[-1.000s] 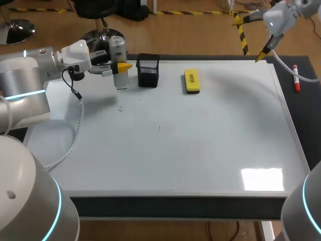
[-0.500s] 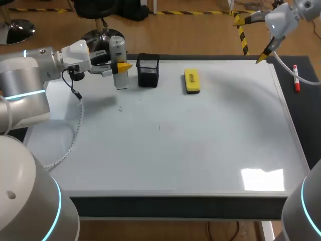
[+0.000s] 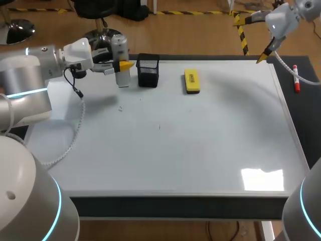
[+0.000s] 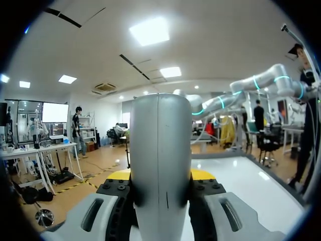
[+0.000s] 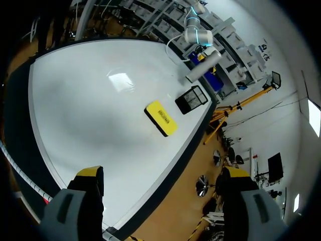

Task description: Pick up the inspection probe, press it on each red-marked spot on the whiteboard one by one, put down the probe, pick up the eraser, and wipe off all the red marks.

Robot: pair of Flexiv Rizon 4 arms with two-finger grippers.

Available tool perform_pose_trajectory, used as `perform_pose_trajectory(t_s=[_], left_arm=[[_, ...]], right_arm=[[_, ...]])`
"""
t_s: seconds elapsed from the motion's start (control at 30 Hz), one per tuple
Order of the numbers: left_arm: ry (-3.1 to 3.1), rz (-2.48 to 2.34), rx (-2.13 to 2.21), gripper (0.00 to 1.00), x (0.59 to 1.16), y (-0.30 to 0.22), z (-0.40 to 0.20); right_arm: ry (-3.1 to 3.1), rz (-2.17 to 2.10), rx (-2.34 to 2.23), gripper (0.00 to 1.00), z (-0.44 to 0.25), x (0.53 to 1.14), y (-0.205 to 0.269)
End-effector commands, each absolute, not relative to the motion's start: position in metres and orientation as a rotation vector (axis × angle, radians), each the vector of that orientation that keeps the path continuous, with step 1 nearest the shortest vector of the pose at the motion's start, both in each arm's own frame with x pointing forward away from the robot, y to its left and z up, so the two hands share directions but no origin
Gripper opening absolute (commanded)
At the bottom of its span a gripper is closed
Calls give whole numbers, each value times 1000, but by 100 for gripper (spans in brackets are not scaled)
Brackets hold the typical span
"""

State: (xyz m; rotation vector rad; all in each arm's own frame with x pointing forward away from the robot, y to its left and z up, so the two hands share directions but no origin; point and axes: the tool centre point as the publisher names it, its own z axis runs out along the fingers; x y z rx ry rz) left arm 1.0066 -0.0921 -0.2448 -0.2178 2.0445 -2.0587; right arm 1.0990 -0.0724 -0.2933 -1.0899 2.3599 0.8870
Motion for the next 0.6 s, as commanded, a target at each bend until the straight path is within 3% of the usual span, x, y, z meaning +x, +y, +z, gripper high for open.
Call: perform_pose_trajectory(t_s=[0.03,0.6], left_arm=[[2046,-2055,-198,0,1012,-97,-238],[2017,-2034,-41,0,1030,-109,-199]], right_arm=[[2362,881,-1095,100,-293,1099,-73],[2362,881,-1095,100,-293,1099,-73]])
